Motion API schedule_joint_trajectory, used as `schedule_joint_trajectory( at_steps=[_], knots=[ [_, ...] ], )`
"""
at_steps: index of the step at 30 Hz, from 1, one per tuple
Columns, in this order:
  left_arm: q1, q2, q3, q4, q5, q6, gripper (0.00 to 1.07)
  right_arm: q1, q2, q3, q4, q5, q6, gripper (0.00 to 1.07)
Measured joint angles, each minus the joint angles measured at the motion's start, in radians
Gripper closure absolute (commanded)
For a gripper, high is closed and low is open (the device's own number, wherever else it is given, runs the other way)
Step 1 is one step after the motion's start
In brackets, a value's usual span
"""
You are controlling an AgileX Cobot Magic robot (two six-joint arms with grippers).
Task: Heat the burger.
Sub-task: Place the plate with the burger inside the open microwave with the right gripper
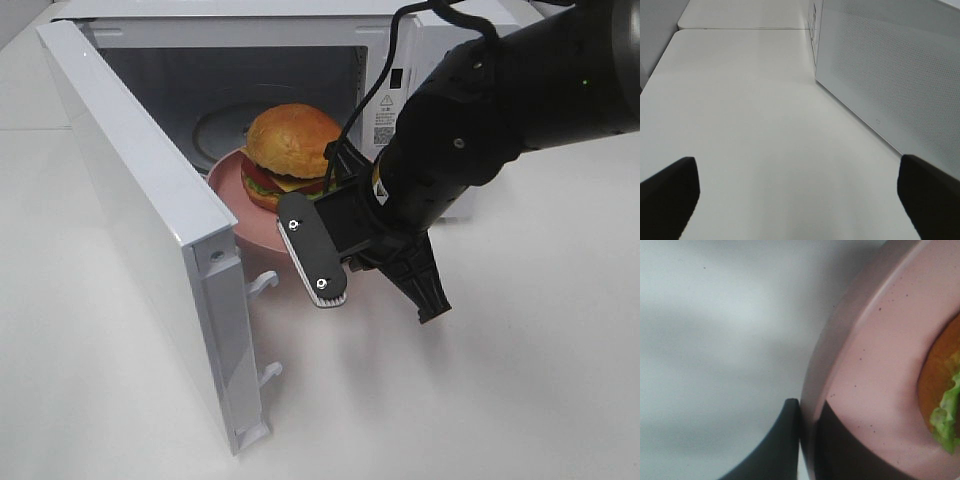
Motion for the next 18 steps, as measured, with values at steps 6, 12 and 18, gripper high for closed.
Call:
schedule_joint_trajectory(
  at_steps=[6,12,18],
  knots=[
    [0.0,0.0,0.0,0.0,0.0,0.0,0.02,-0.023,0.008,-0.043,0.009,0.0,-0.034,1.07],
    [0.0,0.0,0.0,0.0,0.0,0.0,0.02,-0.035,0.013,-0.083,0.016,-0.007,-0.07,1.07],
    [0.0,0.0,0.0,0.0,0.0,0.0,0.02,-0.04,0.069,-0.15,0.016,0.006,-0.079,1.07]
  ],
)
